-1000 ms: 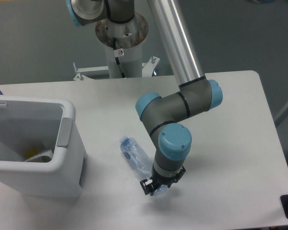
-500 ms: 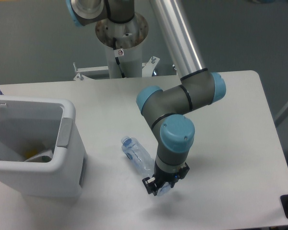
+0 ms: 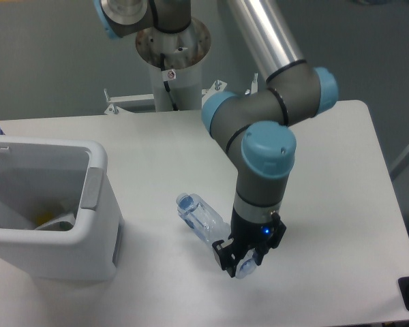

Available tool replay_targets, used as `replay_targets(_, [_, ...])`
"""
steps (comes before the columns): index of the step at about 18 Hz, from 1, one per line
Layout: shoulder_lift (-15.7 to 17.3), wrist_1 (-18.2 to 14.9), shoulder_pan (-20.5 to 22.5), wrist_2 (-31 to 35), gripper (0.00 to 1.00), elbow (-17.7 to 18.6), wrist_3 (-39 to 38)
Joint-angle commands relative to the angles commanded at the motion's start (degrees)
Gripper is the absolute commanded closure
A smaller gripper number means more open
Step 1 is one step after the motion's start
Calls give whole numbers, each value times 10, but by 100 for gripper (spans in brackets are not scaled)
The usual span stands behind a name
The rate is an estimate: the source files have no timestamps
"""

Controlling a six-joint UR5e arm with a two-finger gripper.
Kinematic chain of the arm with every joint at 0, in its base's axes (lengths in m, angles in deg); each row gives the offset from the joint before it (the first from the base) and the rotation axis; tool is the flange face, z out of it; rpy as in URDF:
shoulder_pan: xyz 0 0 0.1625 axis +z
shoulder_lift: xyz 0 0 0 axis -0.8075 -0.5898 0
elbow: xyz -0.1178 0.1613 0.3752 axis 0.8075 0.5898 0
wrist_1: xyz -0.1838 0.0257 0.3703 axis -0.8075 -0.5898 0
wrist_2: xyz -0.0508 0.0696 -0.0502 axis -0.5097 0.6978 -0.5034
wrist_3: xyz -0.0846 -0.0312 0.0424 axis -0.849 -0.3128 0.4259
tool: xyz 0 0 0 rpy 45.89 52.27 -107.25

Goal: Place the trash in the trash can
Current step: 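Lift the bottle and carry it over the trash bin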

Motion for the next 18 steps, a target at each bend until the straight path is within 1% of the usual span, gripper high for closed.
replay_targets(4, [38, 4, 0, -41, 45, -33, 3])
replay_targets(5, [45, 13, -2, -46, 44, -39, 11])
replay_targets(8, [63, 59, -7, -59, 44, -45, 28])
replay_targets(10, [71, 75, -15, -71, 44, -56, 28])
replay_targets(12, [74, 76, -31, -83, 44, -77, 26])
replay_targets(13, [79, 76, -39, -92, 44, -81, 26])
replay_targets(15, [92, 77, -42, -102, 44, -82, 26])
replay_targets(18, [107, 77, -61, -120, 44, -83, 26])
